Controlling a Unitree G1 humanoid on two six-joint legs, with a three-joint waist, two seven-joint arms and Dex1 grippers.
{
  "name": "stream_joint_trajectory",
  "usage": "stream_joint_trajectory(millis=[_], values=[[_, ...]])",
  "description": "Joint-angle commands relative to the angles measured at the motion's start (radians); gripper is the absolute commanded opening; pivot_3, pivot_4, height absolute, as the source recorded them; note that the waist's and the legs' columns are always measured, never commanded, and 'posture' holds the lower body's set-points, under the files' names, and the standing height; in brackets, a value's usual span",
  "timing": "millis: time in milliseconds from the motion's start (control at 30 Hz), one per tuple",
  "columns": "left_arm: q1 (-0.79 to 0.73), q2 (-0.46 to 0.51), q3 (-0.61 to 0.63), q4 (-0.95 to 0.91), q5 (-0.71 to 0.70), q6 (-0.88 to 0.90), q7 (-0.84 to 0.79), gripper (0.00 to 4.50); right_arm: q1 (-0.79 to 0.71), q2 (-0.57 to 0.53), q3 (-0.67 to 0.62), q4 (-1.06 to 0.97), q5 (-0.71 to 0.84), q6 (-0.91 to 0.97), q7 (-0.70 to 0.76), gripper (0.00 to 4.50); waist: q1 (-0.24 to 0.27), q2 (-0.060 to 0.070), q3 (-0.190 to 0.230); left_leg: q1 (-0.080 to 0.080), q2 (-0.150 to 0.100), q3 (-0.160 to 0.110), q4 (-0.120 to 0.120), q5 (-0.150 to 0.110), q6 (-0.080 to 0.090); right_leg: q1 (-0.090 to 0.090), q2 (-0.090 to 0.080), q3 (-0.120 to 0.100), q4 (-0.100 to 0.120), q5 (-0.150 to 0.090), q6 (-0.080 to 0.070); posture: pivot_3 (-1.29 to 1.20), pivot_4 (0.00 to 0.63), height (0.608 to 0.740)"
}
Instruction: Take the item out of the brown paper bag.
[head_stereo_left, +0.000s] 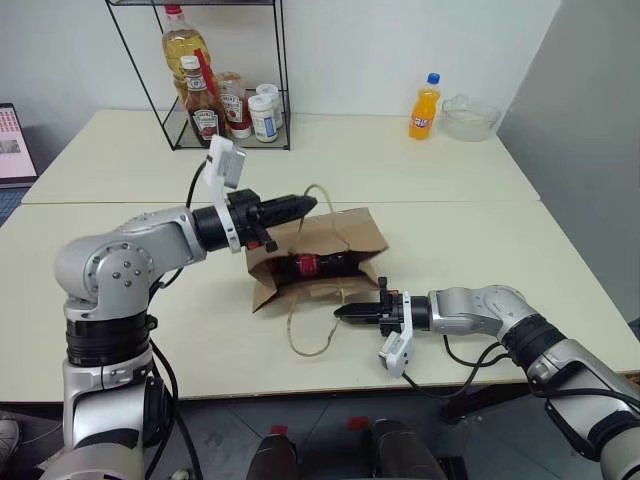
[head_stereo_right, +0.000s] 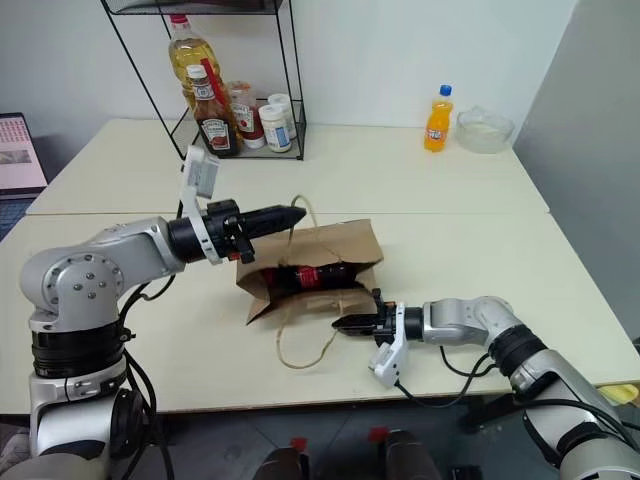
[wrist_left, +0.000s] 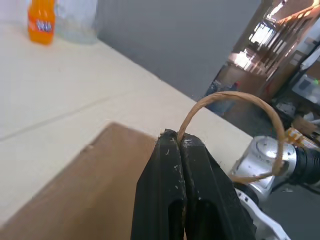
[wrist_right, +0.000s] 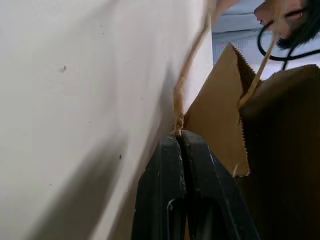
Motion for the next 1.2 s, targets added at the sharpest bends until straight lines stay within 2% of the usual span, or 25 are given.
stream_joint_trajectory(millis=[33,300,333,400,567,733,767,833,900,967,1067,1200], values=[[-0.031,-0.011,0.028,-0.018,-0.029,-0.019,0.012,0.0,0.07,-0.027,0.073,0.045,-0.035,-0.008,0.086,0.03,0.007,0.0,0.0,0.0,0.0,0.0,0.0,0.0,0.0,0.0,0.0,0.0,0.0,0.0,0.0,0.0,0.15,0.74],[-0.033,-0.016,0.026,-0.02,-0.042,-0.02,0.009,0.0,0.097,-0.048,0.048,0.094,0.063,-0.004,0.15,0.03,0.016,0.0,0.0,0.0,0.0,0.0,0.0,0.0,0.0,0.001,0.0,0.0,-0.002,0.0,0.0,0.0,0.15,0.74],[-0.033,-0.015,0.025,-0.02,-0.044,-0.021,0.009,0.0,0.109,-0.055,0.039,0.092,0.102,-0.007,0.173,0.22,0.018,0.0,0.0,0.0,0.0,0.0,0.0,0.0,0.0,0.001,-0.001,-0.001,-0.002,0.0,0.0,0.0,0.15,0.74],[-0.028,-0.013,0.019,-0.022,-0.043,-0.023,0.002,0.0,0.131,-0.075,0.019,0.064,0.165,-0.008,0.209,0.68,0.027,0.001,0.001,-0.001,-0.001,0.0,0.0,-0.001,0.0,0.002,-0.001,-0.001,-0.004,0.0,0.0,0.0,0.15,0.74],[-0.018,-0.01,0.012,-0.023,-0.037,-0.031,-0.007,0.0,0.203,-0.139,-0.053,-0.063,0.297,0.006,0.276,2.56,0.036,0.005,0.003,-0.006,-0.004,-0.001,0.0,-0.001,0.0,0.001,-0.004,-0.001,-0.007,-0.001,0.001,0.0,0.15,0.74],[-0.018,-0.003,0.009,-0.017,-0.033,-0.035,-0.018,0.0,0.354,-0.271,-0.158,-0.249,0.518,0.033,0.34,4.33,0.038,0.009,0.005,-0.013,-0.005,-0.005,0.0,-0.001,0.0,-0.001,-0.005,-0.005,-0.012,0.0,0.003,0.0,0.15,0.74],[-0.019,0.0,0.009,-0.014,-0.032,-0.035,-0.021,0.0,0.386,-0.298,-0.174,-0.284,0.573,0.054,0.363,4.46,0.038,0.01,0.006,-0.015,-0.005,-0.005,0.0,-0.001,0.0,-0.003,-0.005,-0.005,-0.013,0.0,0.004,0.0,0.15,0.74],[-0.019,0.006,0.011,-0.012,-0.032,-0.036,-0.027,0.0,0.453,-0.365,-0.197,-0.372,0.704,0.111,0.431,4.46,0.038,0.012,0.007,-0.017,-0.006,-0.005,0.0,-0.001,0.0,-0.004,-0.007,-0.004,-0.013,0.0,0.004,0.0,0.15,0.74],[-0.019,0.012,0.012,-0.009,-0.029,-0.038,-0.034,0.0,0.51,-0.427,-0.22,-0.494,0.872,0.243,0.522,4.46,0.036,0.014,0.009,-0.017,-0.006,-0.005,0.0,-0.001,0.0,-0.004,-0.007,-0.004,-0.013,0.0,0.004,0.0,0.15,0.74],[-0.021,0.018,0.013,-0.003,-0.026,-0.041,-0.039,0.0,0.55,-0.47,-0.247,-0.662,1.106,0.483,0.611,4.46,0.033,0.017,0.012,-0.017,-0.006,-0.006,0.001,-0.001,0.001,-0.005,-0.007,-0.004,-0.013,0.0,0.006,0.0,0.15,0.74],[-0.025,0.024,0.013,0.006,-0.024,-0.044,-0.043,0.0,0.545,-0.501,-0.287,-0.911,1.462,0.869,0.674,3.88,0.023,0.02,0.015,-0.017,-0.006,-0.006,0.001,-0.001,0.001,-0.005,-0.005,-0.002,-0.011,0.001,0.009,0.0,0.15,0.74],[-0.035,0.026,0.002,0.019,-0.012,-0.047,-0.05,0.0,0.394,-0.457,-0.351,-1.099,1.998,1.324,0.597,2.5,0.021,0.021,0.016,-0.017,-0.006,-0.007,0.003,-0.001,0.001,-0.005,-0.004,-0.003,-0.011,0.001,0.012,0.0,0.15,0.74]])
